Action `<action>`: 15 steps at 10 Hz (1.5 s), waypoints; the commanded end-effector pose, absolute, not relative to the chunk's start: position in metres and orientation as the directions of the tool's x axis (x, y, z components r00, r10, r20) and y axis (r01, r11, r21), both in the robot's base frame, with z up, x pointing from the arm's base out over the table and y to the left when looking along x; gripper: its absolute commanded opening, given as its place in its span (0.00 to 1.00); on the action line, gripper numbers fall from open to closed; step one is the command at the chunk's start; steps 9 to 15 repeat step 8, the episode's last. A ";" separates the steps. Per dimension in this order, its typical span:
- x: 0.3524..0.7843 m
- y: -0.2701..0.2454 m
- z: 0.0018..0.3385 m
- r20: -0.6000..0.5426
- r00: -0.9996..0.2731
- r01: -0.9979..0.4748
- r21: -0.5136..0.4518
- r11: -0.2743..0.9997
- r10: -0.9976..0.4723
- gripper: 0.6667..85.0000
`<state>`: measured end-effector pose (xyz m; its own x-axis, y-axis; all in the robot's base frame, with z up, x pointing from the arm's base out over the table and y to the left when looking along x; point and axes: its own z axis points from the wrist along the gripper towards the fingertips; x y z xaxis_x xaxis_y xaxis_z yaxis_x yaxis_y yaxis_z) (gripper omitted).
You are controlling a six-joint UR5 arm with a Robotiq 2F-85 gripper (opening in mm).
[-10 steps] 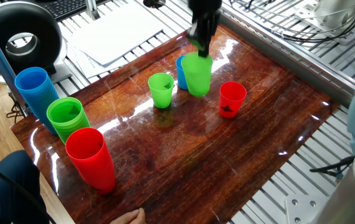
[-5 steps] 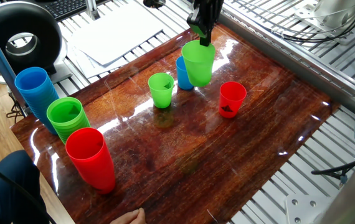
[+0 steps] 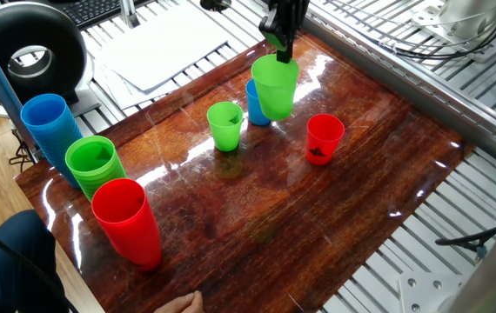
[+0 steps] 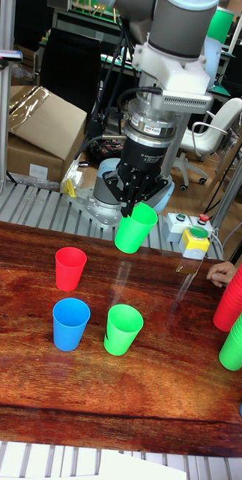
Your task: Pick up the cup
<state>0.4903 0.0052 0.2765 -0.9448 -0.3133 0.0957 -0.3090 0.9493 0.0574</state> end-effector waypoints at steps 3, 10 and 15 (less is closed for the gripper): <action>0.486 0.011 0.278 0.100 -0.935 -0.333 0.075 0.940 -0.339 0.01; 0.486 0.014 0.278 0.101 -0.937 -0.328 0.083 0.941 -0.336 0.01; 0.486 0.014 0.278 0.101 -0.937 -0.328 0.083 0.941 -0.336 0.01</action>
